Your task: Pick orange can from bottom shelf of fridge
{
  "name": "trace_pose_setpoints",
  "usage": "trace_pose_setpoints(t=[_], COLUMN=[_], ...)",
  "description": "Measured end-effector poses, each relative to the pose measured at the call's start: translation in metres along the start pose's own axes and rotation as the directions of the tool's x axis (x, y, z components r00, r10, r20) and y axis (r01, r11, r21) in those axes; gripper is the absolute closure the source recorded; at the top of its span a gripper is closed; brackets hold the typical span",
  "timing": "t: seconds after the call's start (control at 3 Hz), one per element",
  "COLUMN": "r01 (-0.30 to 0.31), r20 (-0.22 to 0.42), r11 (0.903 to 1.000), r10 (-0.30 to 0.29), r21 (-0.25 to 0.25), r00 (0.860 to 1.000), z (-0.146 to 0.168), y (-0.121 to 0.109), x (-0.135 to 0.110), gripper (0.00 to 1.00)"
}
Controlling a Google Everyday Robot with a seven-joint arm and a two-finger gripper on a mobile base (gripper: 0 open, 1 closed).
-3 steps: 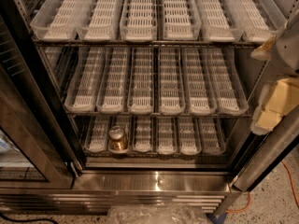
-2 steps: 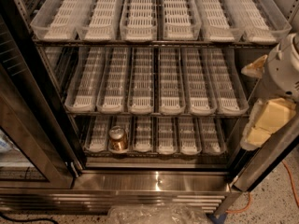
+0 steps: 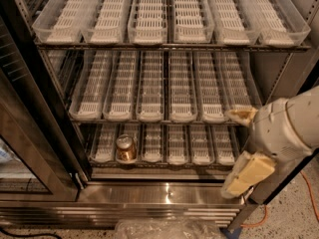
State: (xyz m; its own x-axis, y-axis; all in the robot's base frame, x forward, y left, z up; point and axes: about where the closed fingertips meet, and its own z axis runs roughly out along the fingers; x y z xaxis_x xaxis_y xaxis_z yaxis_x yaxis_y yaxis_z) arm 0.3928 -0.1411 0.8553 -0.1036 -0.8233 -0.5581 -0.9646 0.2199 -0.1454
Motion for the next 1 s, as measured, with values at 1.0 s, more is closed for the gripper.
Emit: trace_pose_setpoints(t=[1.0], r01=[-0.037], r20=[0.136], r11=[0.9991], r10=[0.034], r21=[0.018], r00=[0.99], z=[0.063], y=[0.018], x=[0.011], gripper=[0.0])
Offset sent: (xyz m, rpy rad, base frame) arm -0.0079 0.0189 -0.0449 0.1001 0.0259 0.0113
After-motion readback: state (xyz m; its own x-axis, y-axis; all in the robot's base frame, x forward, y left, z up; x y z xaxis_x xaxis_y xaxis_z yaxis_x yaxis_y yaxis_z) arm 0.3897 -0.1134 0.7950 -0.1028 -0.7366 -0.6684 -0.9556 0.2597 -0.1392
